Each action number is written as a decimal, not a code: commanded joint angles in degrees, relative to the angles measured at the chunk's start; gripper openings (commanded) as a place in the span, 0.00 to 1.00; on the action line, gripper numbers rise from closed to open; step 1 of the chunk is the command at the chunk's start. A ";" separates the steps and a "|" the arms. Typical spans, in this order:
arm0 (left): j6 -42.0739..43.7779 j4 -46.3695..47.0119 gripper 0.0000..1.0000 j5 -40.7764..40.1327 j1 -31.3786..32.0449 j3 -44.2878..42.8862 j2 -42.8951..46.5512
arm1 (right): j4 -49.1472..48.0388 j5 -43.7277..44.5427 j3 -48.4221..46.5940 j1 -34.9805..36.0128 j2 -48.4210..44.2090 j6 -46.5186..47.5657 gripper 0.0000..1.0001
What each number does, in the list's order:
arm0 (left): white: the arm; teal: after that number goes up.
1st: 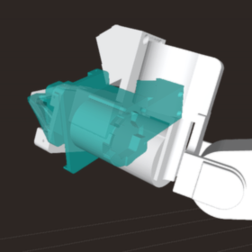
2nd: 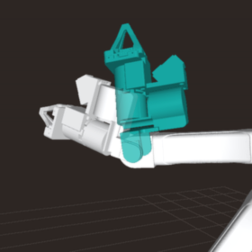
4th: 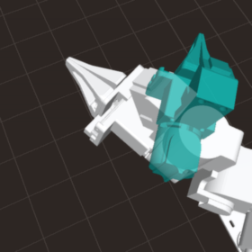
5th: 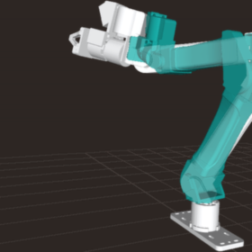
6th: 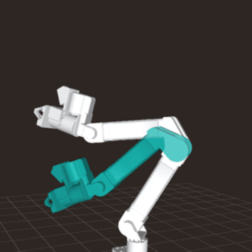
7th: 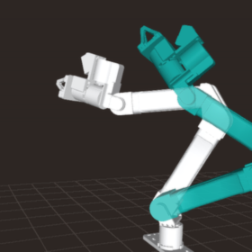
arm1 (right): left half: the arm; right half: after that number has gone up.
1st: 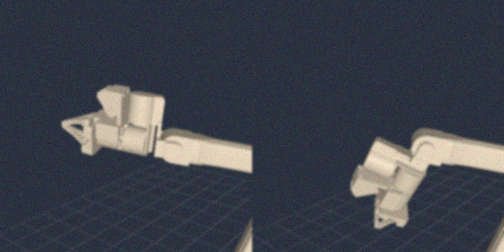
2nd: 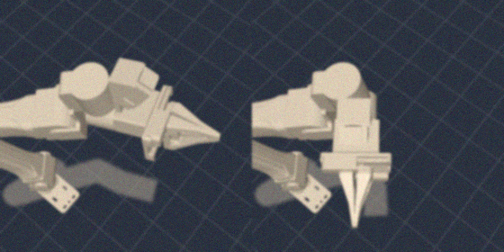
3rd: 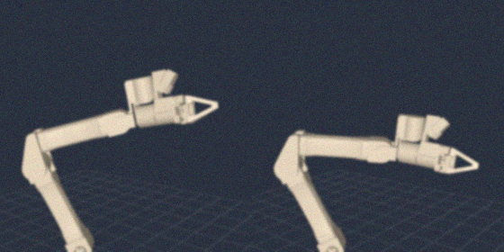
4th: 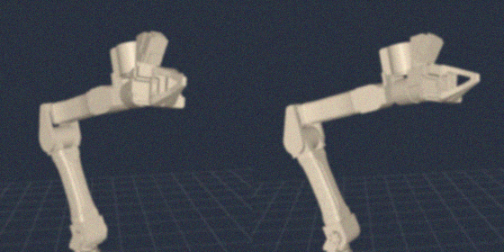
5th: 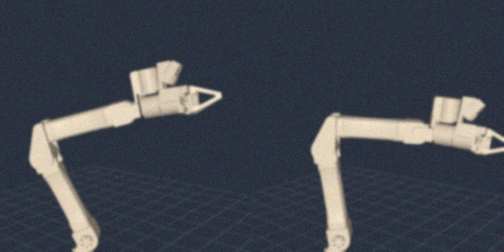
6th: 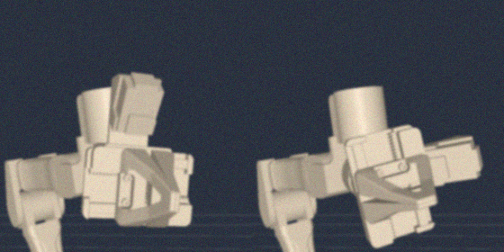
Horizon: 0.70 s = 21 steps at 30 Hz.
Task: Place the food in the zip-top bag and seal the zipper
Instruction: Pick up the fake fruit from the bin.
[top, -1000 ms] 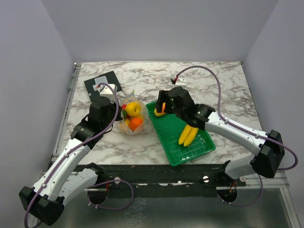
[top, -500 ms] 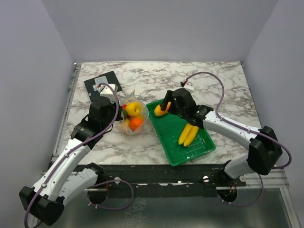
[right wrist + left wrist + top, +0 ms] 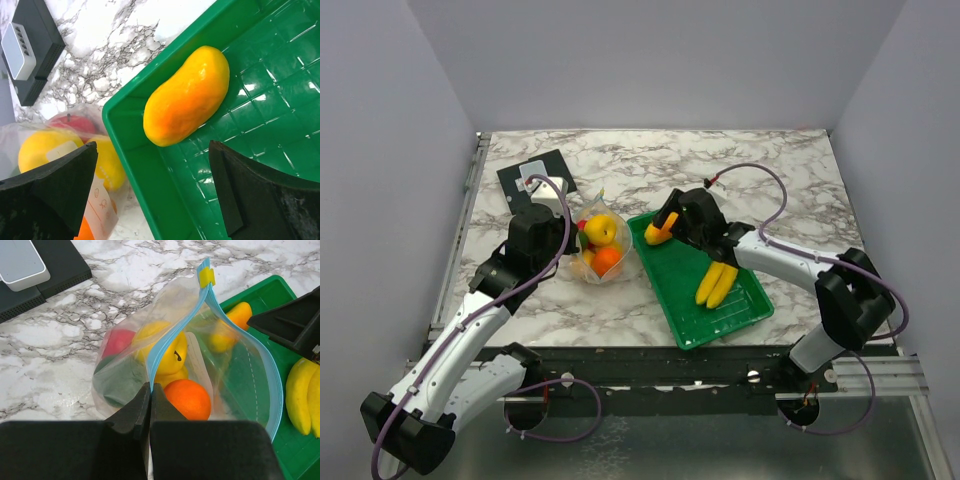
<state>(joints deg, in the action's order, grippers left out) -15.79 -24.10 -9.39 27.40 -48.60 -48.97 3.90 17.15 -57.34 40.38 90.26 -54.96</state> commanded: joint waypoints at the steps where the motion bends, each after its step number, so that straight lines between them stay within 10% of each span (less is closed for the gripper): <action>1: 0.33 0.96 0.00 1.28 0.11 0.69 0.87 | -3.37 -1.22 1.34 -0.85 2.49 -6.09 0.98; 21: 0.39 0.97 0.00 1.25 0.26 0.70 1.31 | -9.18 -4.64 2.97 -2.92 9.65 -18.03 0.94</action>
<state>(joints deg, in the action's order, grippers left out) -15.77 -24.03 -9.39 27.42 -48.38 -48.73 -3.44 12.84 -54.96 38.11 98.50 -70.41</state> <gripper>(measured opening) 0.006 0.951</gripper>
